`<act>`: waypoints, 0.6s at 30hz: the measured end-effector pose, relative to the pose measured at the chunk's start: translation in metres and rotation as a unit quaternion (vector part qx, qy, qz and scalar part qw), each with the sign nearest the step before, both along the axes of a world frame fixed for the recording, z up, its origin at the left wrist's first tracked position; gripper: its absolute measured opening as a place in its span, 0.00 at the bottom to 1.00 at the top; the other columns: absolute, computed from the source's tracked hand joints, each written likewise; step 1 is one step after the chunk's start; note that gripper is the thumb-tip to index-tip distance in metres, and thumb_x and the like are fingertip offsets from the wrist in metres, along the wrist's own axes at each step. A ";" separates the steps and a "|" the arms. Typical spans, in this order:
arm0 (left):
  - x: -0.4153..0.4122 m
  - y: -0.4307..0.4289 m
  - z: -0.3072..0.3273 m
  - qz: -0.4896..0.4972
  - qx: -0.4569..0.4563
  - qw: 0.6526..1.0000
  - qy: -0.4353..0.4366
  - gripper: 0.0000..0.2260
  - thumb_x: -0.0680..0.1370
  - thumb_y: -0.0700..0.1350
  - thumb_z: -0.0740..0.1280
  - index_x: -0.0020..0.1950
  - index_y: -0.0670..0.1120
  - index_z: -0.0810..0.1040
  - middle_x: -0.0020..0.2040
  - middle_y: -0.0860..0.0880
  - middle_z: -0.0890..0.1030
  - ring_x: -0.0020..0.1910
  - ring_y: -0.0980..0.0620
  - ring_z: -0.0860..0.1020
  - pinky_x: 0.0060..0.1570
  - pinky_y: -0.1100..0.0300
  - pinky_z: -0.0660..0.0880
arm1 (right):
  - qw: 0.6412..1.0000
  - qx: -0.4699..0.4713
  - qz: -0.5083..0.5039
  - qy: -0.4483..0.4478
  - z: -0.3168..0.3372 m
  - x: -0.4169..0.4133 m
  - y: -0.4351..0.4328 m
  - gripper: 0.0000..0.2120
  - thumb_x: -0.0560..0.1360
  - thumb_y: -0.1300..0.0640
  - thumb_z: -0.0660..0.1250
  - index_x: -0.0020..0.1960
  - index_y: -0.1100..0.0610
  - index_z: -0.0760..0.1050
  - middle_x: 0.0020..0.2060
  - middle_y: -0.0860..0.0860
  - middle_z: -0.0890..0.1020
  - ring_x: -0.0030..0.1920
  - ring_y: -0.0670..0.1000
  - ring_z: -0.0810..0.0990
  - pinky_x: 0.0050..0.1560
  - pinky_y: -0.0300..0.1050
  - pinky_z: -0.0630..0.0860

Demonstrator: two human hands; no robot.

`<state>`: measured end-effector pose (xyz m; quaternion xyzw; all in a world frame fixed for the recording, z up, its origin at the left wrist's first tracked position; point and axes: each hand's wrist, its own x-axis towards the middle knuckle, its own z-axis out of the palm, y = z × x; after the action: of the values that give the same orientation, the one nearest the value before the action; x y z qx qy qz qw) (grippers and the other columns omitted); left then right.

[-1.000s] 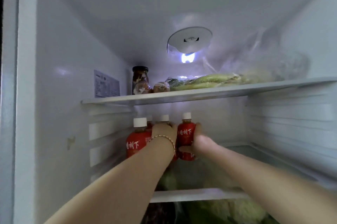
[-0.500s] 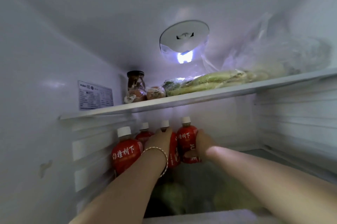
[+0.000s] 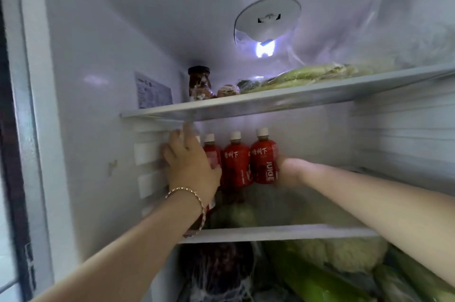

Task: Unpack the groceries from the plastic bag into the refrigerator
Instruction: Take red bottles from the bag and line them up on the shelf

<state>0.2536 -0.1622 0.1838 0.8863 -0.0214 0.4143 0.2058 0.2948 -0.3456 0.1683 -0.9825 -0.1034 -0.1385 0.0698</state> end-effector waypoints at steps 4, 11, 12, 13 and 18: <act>-0.004 0.009 -0.005 -0.003 -0.004 0.998 0.064 0.39 0.73 0.50 0.70 0.74 0.38 0.52 0.69 0.39 0.64 0.68 0.40 0.64 0.66 0.51 0.65 | 0.971 0.227 0.048 0.060 0.007 -0.027 0.023 0.18 0.73 0.55 0.69 0.62 0.58 0.73 0.53 0.50 0.78 0.54 0.51 0.76 0.53 0.41 0.72; -0.004 -0.009 0.009 -0.190 -0.073 0.978 0.050 0.30 0.67 0.43 0.75 0.64 0.43 0.65 0.60 0.46 0.70 0.57 0.46 0.74 0.58 0.51 0.74 | 0.945 0.247 0.200 0.080 0.006 -0.039 0.017 0.21 0.67 0.57 0.76 0.55 0.47 0.72 0.49 0.42 0.78 0.51 0.42 0.79 0.53 0.35 0.75; -0.007 -0.015 0.009 -0.237 -0.110 0.963 0.062 0.28 0.66 0.43 0.76 0.62 0.45 0.67 0.58 0.48 0.72 0.56 0.49 0.75 0.56 0.53 0.75 | 0.933 0.273 0.223 0.079 0.006 -0.043 0.013 0.21 0.65 0.58 0.77 0.54 0.47 0.72 0.49 0.41 0.79 0.49 0.40 0.79 0.54 0.36 0.77; -0.009 -0.022 0.007 -0.285 -0.144 0.945 0.073 0.26 0.66 0.43 0.76 0.60 0.46 0.68 0.55 0.50 0.75 0.54 0.51 0.76 0.54 0.56 0.76 | 0.922 0.297 0.236 0.071 0.006 -0.045 0.008 0.24 0.64 0.59 0.78 0.56 0.48 0.72 0.50 0.43 0.81 0.50 0.40 0.80 0.56 0.40 0.78; -0.007 -0.061 0.007 -0.425 -0.094 0.888 0.149 0.27 0.71 0.49 0.72 0.66 0.51 0.64 0.58 0.54 0.74 0.57 0.55 0.75 0.54 0.61 0.75 | 0.923 0.332 0.187 0.051 0.012 -0.064 -0.033 0.30 0.61 0.66 0.78 0.55 0.46 0.70 0.48 0.45 0.81 0.48 0.40 0.81 0.47 0.36 0.80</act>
<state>0.2463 -0.2234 0.1910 0.8202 -0.3261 0.1506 0.4453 0.2310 -0.3785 0.1807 -0.8716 -0.2297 -0.0994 0.4216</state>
